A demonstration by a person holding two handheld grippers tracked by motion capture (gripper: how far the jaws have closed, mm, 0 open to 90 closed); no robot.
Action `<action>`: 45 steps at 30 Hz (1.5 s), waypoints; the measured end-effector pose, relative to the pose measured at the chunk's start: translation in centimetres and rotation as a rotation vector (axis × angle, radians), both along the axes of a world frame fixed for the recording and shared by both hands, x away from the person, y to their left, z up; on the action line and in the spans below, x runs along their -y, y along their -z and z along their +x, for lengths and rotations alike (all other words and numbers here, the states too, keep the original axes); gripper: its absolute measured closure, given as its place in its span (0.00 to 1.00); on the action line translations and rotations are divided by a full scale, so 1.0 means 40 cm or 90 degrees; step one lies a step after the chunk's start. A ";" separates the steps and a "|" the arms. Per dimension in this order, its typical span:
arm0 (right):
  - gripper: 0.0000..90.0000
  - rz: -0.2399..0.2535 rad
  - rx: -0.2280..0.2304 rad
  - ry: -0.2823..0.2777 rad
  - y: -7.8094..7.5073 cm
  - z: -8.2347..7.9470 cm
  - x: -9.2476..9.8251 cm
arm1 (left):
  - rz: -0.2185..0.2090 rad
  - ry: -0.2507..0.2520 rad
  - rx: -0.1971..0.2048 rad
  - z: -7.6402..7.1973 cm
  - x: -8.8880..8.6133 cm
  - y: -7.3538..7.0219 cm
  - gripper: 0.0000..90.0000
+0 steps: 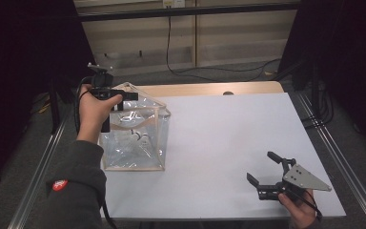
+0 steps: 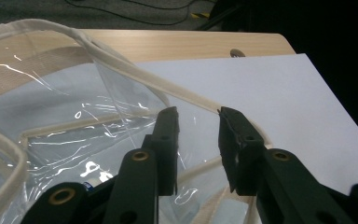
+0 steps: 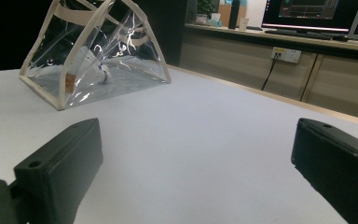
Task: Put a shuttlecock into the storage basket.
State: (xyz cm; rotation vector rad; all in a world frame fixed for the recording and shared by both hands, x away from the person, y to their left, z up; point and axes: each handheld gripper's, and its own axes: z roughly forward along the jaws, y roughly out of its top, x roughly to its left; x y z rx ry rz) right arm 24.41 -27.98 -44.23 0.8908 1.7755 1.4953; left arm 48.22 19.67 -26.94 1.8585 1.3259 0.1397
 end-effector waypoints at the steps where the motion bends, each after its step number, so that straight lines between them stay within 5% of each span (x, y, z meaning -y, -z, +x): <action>1: 0.02 -0.001 -0.001 0.001 0.000 0.000 0.000 | -0.005 0.003 -0.002 -0.002 0.002 0.000 0.74; 26: 0.02 -0.004 0.002 -0.001 -0.002 -0.001 0.000 | -0.043 0.078 0.003 -0.044 0.038 0.012 0.41; 45: 0.02 -0.004 0.001 0.000 -0.002 -0.002 -0.001 | -0.070 0.139 0.018 -0.085 0.051 0.035 0.28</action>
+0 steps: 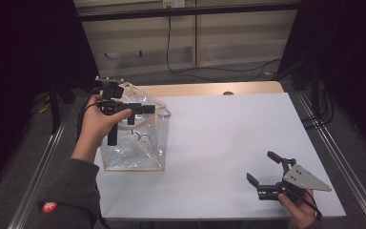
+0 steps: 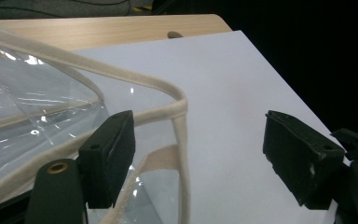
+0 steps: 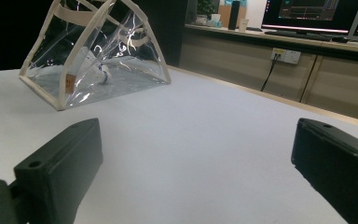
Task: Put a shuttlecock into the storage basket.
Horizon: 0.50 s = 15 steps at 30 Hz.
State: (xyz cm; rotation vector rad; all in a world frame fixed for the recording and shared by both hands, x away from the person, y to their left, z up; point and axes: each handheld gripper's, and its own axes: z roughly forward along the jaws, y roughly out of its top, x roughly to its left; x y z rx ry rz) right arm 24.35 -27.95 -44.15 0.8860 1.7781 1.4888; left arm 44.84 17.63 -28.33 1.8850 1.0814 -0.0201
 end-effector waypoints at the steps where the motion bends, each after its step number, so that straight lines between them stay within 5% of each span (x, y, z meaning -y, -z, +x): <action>1: 0.02 0.000 0.000 -0.001 0.000 0.000 0.000 | -0.003 0.002 0.002 -0.003 0.000 0.001 0.28; 15: 0.02 0.001 0.002 0.001 -0.001 0.002 -0.006 | -0.011 0.061 0.021 -0.041 0.000 0.018 0.20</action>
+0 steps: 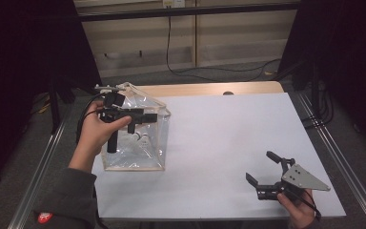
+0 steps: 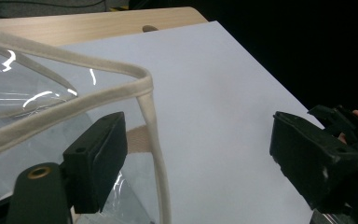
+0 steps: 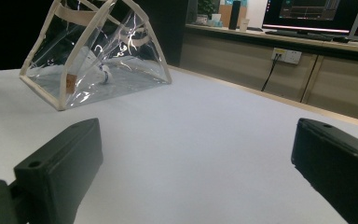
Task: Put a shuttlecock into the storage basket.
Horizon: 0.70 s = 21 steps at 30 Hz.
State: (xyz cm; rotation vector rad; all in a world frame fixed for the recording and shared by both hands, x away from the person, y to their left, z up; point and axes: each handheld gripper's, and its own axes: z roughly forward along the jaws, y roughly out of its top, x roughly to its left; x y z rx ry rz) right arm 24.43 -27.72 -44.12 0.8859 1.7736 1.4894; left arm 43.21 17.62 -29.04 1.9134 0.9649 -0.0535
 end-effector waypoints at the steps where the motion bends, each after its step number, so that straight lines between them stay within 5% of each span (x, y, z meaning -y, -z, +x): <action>1: 0.02 -0.001 -0.002 -0.002 0.000 -0.001 0.001 | -0.002 0.002 0.000 -0.001 0.000 0.002 0.20; 21: 0.02 -0.002 0.000 -0.001 0.000 0.000 0.000 | -0.019 0.045 0.014 -0.039 0.016 0.030 0.16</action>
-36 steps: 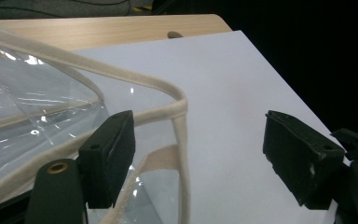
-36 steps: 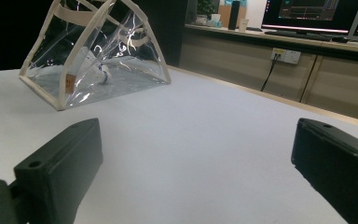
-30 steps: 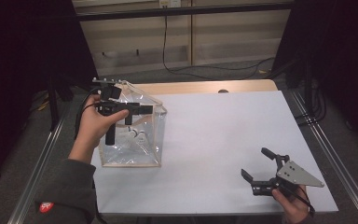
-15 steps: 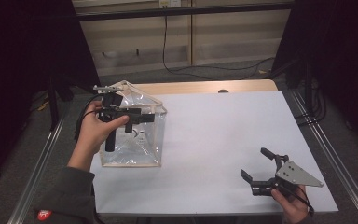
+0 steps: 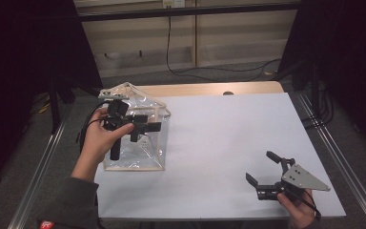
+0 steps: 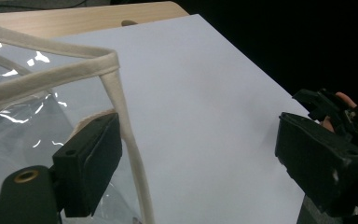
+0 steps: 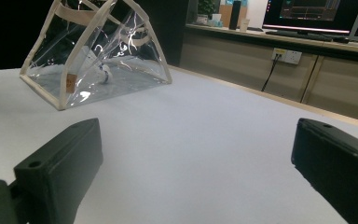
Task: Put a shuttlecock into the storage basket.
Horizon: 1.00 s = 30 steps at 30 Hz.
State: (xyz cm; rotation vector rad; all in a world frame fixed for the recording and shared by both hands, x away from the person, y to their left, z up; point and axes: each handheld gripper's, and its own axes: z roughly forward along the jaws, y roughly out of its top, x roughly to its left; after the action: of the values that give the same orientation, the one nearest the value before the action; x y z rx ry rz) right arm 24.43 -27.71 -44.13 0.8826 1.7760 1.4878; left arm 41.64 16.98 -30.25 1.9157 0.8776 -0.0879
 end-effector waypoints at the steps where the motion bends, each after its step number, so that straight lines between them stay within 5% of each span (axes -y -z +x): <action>1: 0.02 -0.001 0.001 -0.001 0.000 0.000 0.000 | -0.001 0.001 0.000 -0.002 0.001 0.001 0.16; 30: 0.02 0.001 0.001 -0.002 -0.001 0.000 0.000 | -0.019 0.041 0.004 -0.030 0.009 0.057 0.13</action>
State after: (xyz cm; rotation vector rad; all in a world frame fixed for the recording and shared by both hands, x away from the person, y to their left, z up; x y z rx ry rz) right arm 24.41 -27.72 -44.09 0.8787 1.7761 1.4917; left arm 40.46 16.62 -32.55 1.9159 0.8052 -0.1327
